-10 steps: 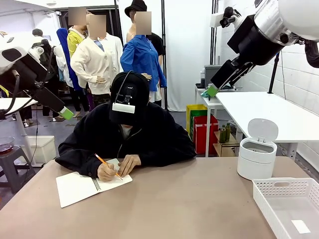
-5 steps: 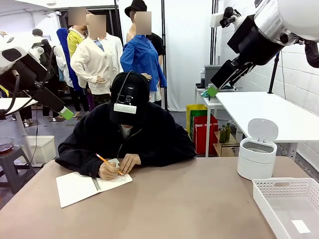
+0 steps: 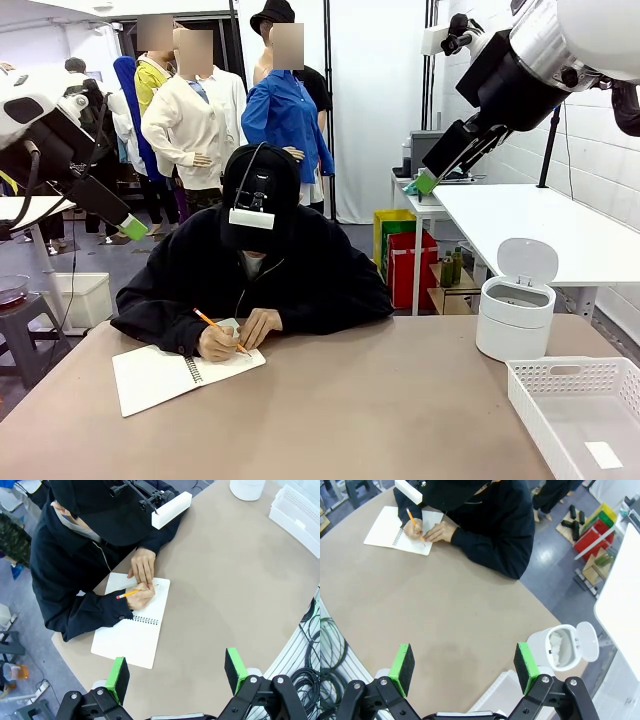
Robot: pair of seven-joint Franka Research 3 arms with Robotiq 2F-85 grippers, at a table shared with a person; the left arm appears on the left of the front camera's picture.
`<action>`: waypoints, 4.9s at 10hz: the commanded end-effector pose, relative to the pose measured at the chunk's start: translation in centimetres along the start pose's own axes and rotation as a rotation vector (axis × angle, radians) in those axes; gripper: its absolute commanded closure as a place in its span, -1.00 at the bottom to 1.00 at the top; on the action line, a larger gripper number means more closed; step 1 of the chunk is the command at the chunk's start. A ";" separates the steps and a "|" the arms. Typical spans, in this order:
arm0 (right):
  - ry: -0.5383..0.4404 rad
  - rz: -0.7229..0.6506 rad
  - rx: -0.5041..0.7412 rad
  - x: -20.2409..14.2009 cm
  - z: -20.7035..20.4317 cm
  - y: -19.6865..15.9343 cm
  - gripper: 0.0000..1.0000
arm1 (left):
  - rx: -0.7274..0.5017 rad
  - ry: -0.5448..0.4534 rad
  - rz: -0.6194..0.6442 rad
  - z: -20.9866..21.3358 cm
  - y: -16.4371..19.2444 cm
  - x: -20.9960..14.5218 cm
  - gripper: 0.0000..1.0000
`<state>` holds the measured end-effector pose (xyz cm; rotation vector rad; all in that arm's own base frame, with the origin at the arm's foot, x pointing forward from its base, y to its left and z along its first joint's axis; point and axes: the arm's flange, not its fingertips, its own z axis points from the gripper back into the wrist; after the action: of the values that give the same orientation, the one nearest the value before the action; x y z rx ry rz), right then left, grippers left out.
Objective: Sort the paper based on its condition.
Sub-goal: If a person hands you a paper, place it in the Organizing basket , and if it's crumpled, put it in the Trash can.
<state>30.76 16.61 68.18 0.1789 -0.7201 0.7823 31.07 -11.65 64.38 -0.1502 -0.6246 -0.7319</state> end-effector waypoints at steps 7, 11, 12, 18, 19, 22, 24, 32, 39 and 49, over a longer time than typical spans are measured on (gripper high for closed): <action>-0.021 -0.010 0.019 0.1 0.0 0.4 -1.00 | 0.005 0.000 0.013 0.0 0.1 0.2 -1.00; -0.067 -0.003 0.056 0.2 -0.4 0.3 -1.00 | 0.022 -0.069 0.046 1.0 0.6 1.0 -1.00; -0.073 -0.007 0.058 0.2 -0.5 0.3 -1.00 | 0.020 -0.073 0.041 1.3 0.6 1.1 -1.00; -0.102 -0.029 0.045 0.4 0.0 -0.8 -1.00 | 0.017 -0.110 0.037 3.1 1.1 1.5 -1.00; -0.095 -0.026 0.045 0.5 -0.1 -0.7 -1.00 | 0.015 -0.098 0.027 3.0 1.0 1.4 -1.00; -0.080 -0.042 0.020 0.6 0.5 -0.4 -1.00 | 0.030 -0.090 0.030 2.8 1.0 1.4 -1.00; -0.080 -0.042 0.020 0.6 0.5 -0.4 -1.00 | 0.030 -0.090 0.030 2.8 1.0 1.4 -1.00; -0.080 -0.042 0.020 0.6 0.5 -0.4 -1.00 | 0.030 -0.090 0.030 2.8 1.0 1.4 -1.00; -0.080 -0.042 0.020 0.6 0.5 -0.4 -1.00 | 0.030 -0.090 0.030 2.8 1.0 1.4 -1.00; -0.080 -0.042 0.020 0.6 0.5 -0.4 -1.00 | 0.030 -0.090 0.030 2.8 1.0 1.4 -1.00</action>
<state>31.02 16.43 69.04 0.2387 -0.7831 0.7486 31.16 -10.85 67.55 -0.1639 -0.7167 -0.6913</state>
